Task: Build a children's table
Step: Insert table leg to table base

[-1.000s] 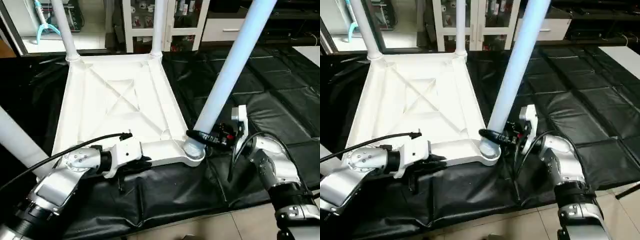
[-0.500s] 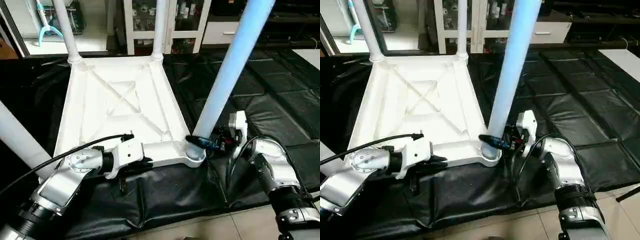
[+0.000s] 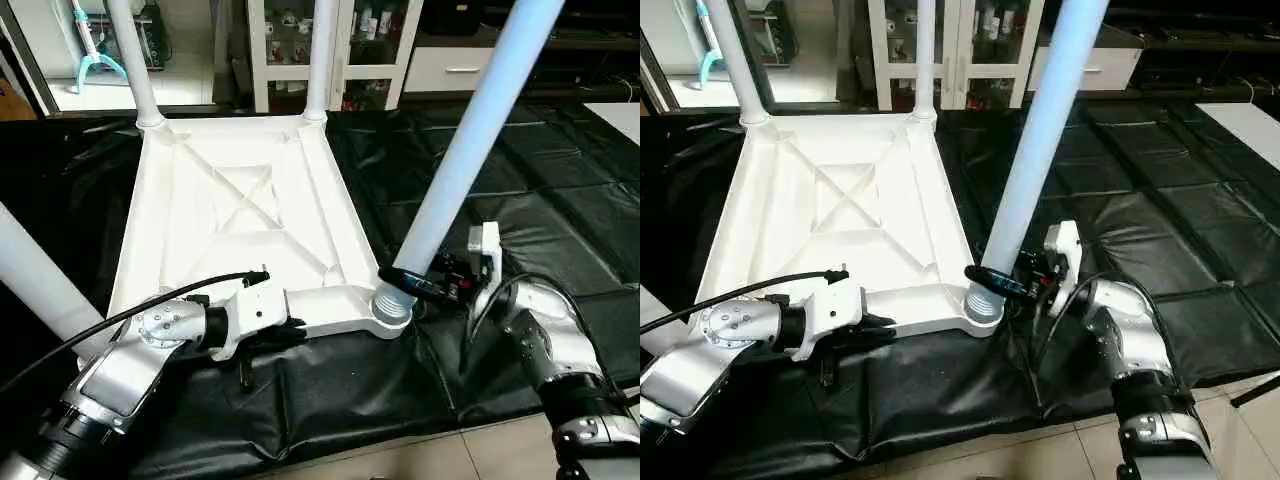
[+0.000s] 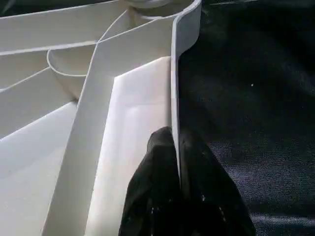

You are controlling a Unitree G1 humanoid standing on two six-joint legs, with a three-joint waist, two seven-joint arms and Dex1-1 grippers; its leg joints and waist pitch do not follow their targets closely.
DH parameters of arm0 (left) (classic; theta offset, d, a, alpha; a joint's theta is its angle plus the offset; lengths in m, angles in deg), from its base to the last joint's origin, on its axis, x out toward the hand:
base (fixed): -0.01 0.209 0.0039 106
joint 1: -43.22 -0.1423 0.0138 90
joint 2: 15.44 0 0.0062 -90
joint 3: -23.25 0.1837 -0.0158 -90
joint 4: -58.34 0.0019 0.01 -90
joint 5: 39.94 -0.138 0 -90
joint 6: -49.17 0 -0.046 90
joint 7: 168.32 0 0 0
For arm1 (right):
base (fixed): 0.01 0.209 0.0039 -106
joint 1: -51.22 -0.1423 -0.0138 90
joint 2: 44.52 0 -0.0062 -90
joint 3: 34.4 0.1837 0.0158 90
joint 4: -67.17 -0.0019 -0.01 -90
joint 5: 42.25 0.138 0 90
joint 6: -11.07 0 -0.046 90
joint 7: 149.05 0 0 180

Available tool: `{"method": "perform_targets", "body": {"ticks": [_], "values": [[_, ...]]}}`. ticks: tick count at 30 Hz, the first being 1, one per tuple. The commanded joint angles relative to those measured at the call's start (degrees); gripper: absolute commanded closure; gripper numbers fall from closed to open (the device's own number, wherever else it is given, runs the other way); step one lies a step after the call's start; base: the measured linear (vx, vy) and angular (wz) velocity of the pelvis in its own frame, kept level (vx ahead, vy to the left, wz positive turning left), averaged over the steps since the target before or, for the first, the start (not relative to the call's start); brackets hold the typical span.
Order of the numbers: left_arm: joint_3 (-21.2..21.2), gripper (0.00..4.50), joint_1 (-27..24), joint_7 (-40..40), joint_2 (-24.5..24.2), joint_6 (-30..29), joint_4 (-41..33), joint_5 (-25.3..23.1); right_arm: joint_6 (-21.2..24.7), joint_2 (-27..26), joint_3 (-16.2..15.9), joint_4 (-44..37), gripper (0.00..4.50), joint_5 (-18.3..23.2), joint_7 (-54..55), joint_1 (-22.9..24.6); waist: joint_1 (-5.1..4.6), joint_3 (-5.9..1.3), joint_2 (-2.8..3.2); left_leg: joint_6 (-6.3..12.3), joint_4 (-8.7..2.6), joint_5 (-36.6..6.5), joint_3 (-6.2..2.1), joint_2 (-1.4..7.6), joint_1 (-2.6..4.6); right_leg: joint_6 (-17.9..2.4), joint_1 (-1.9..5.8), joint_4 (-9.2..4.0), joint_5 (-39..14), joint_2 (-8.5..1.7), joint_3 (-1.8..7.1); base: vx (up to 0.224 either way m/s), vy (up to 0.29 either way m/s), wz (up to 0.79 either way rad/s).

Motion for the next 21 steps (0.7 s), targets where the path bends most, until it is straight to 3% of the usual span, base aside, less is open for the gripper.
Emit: {"method": "perform_targets", "body": {"ticks": [1, 11, 17, 21], "values": [[2.62, 4.50, -1.32, -0.16, 0.51, -0.54, 2.45, -1.80, 1.51, -0.14, -1.92, 1.73, 2.62, -1.52, -1.07, 2.77, -0.51, -2.16, -0.31, 4.21, -4.29, -8.20, -0.61, 1.64, 0.84, -14.71, 1.28, -5.44, -3.34, -3.45, 2.16, 0.000, 0.000, 0.00], [2.43, 4.50, -0.83, -0.18, 0.61, -0.24, 3.12, -2.25, 2.17, -0.04, -2.39, -1.46, 2.62, -1.25, -1.85, 6.08, -0.63, -1.67, -0.13, 2.15, -5.08, -12.69, -0.78, 1.80, 1.11, -12.77, 0.71, -6.38, -10.16, -3.53, 2.31, 0.000, 0.000, 0.00], [2.44, 4.50, -0.48, -0.14, 0.81, 0.04, 3.52, -2.58, 1.85, -0.08, -2.88, -1.30, 2.62, -2.88, 0.11, 6.79, -0.49, -1.53, 0.05, 2.62, -5.44, -11.51, -0.53, 1.88, 1.53, -13.08, 0.69, -6.70, -8.63, -3.57, 2.30, 0.000, 0.000, 0.00], [2.40, 4.50, -0.45, -0.08, 0.89, 0.08, 3.60, -2.74, -0.29, -0.44, -1.92, 1.72, 2.62, -3.23, 2.12, 5.60, -0.73, -1.19, -0.08, 1.12, -5.87, -14.87, -0.75, 1.96, 1.50, -12.15, 0.41, -7.24, -14.57, -3.78, 2.31, 0.000, 0.000, 0.00]]}}
